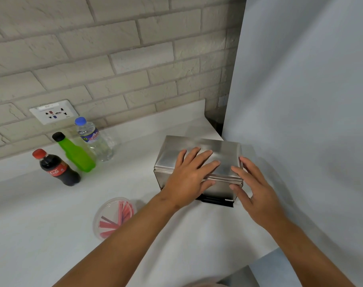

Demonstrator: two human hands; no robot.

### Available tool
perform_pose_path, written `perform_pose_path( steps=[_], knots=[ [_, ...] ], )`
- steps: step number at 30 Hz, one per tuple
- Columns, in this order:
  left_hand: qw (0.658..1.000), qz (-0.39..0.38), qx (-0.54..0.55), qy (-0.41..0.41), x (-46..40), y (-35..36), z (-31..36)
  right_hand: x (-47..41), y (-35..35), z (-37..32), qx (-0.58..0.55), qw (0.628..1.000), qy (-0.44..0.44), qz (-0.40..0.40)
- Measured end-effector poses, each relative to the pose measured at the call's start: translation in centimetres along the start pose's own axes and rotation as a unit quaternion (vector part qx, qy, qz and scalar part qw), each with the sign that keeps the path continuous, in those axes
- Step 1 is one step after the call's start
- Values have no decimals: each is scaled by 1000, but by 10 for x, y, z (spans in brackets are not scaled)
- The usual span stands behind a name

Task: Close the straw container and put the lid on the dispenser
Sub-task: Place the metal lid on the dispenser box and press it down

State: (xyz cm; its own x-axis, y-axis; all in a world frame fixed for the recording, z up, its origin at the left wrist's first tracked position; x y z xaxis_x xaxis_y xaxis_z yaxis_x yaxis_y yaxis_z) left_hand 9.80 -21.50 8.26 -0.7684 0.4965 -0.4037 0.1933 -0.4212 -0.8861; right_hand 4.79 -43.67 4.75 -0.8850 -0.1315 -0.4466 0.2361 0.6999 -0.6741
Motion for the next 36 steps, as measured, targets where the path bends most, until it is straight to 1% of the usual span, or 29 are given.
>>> perform_pose_path(
  steps=[5,10,24,32,36],
  knots=[
    [1000,10,-2,1,0,3,-1,3,3,3,1,1000,-14,18],
    [1000,23,5,2,0,7,-4,5,6,4,-22,998,-29,55],
    [997,71,1,21,6,20,-10,9,14,7,-22,995,-38,92],
    [997,72,7,16,8,22,-8,9,13,3,-17,996,-36,84],
    [998,57,24,7,7,19,-7,4,8,2,19,997,-53,54]
  ],
)
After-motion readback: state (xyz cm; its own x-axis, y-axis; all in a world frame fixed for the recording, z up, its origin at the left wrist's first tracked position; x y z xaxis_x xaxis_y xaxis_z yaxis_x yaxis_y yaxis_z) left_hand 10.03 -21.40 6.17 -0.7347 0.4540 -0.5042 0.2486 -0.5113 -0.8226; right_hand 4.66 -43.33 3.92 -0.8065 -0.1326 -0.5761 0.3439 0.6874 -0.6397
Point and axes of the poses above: each hand's wrist, its own x-axis away from the middle knuckle, its own y-axis out of the palm, z = x × y, the point moved 1 cm from there along -x, towards the middle knuckle, and after that the axes turned 3 degrees about -y, right-handed, at the moved point
